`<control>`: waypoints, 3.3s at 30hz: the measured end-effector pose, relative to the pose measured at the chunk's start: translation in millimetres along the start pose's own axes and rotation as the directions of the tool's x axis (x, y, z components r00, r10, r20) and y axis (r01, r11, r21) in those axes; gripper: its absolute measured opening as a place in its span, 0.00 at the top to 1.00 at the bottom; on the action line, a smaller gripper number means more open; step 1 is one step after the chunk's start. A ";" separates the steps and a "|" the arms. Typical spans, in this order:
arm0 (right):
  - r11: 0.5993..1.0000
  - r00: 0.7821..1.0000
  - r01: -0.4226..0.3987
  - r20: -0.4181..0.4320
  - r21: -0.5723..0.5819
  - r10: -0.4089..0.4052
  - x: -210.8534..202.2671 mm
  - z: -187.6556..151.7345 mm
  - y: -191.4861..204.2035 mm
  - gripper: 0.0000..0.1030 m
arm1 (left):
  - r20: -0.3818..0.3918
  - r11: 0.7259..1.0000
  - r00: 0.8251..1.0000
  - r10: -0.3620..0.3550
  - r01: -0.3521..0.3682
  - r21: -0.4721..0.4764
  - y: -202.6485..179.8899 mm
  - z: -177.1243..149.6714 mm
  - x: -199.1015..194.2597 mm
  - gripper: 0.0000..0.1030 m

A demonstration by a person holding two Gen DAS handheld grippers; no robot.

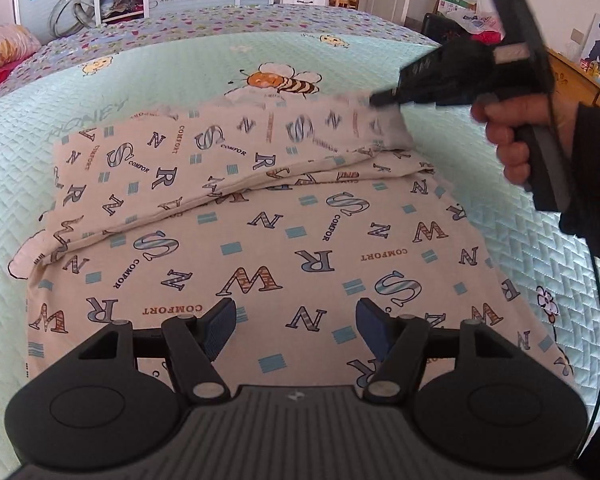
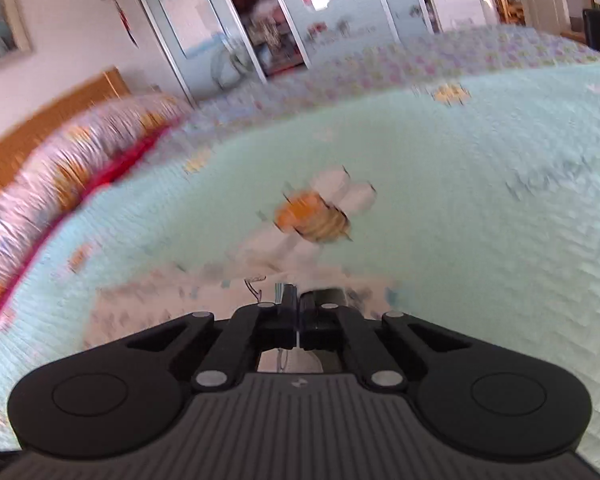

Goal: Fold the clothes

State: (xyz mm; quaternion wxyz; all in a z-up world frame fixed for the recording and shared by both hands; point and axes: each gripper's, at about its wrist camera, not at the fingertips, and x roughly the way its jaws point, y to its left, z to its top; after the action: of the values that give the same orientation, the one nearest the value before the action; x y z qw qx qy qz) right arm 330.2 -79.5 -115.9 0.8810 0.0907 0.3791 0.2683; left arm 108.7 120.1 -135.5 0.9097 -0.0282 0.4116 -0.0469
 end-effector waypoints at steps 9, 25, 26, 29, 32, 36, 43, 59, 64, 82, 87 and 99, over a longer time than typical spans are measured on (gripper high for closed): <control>0.989 0.993 -0.041 0.111 0.145 0.025 -19.5 -13.5 -10.4 0.64 | 0.042 0.999 0.998 0.042 -0.041 -0.035 23.9 10.8 -9.5 0.33; 0.990 0.985 -0.129 0.122 0.049 0.123 -28.5 -25.1 47.5 0.56 | 0.041 0.928 0.980 0.193 -0.169 -0.333 137.4 28.5 17.8 0.33; 0.989 0.985 -0.143 0.099 0.041 0.138 -19.3 -24.8 54.4 0.51 | 0.045 0.925 0.978 0.204 -0.177 -0.336 141.4 24.0 16.7 0.33; 0.996 0.996 -0.083 0.027 0.033 0.082 13.7 -27.0 50.0 0.48 | 0.025 0.913 0.968 0.250 -0.227 -0.339 153.1 13.0 7.7 0.33; 0.989 1.000 -0.007 0.007 0.147 0.006 19.2 -32.7 19.5 0.65 | 0.031 0.899 0.972 0.233 -0.203 -0.389 167.9 4.9 -7.1 0.33; 0.983 0.990 -0.073 0.130 0.168 0.051 -14.5 -33.9 29.4 0.47 | 0.165 0.922 0.966 0.198 -0.126 -0.366 148.7 20.2 -24.1 0.32; 0.987 0.998 -0.021 0.055 0.157 0.012 20.3 -26.2 39.6 0.39 | 0.024 0.965 0.991 0.128 -0.119 -0.234 129.9 42.4 34.9 0.31; 0.993 0.999 -0.032 -0.007 0.112 0.033 59.6 -12.9 44.1 0.53 | 0.022 0.976 0.992 0.121 -0.115 -0.185 166.8 126.2 91.8 0.29; 0.978 0.994 -0.018 0.108 0.207 -0.005 -5.4 -18.2 13.6 0.44 | 0.078 0.960 0.987 0.139 -0.115 -0.255 178.1 101.7 43.6 0.28; 0.982 0.996 0.050 -0.088 0.180 -0.035 -128.1 -171.0 70.7 0.27 | -0.049 0.940 0.987 0.152 -0.160 -0.300 118.5 -76.3 -80.9 0.26; 0.945 0.996 0.020 -0.093 0.326 0.011 -179.7 -217.8 57.6 0.27 | -0.077 0.936 0.995 0.068 -0.090 -0.339 103.5 -120.0 -117.5 0.24; 0.929 0.998 0.025 -0.062 0.369 -0.003 -229.9 -235.4 71.4 0.27 | -0.019 0.970 0.999 0.050 -0.054 -0.236 54.2 -119.6 -148.5 0.21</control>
State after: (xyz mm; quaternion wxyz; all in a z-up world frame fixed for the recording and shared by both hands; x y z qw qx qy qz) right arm 2.0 -154.2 -111.5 0.8382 0.2439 0.4499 0.1886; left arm -75.4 188.6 -108.5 0.8981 -0.1253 0.4208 0.0261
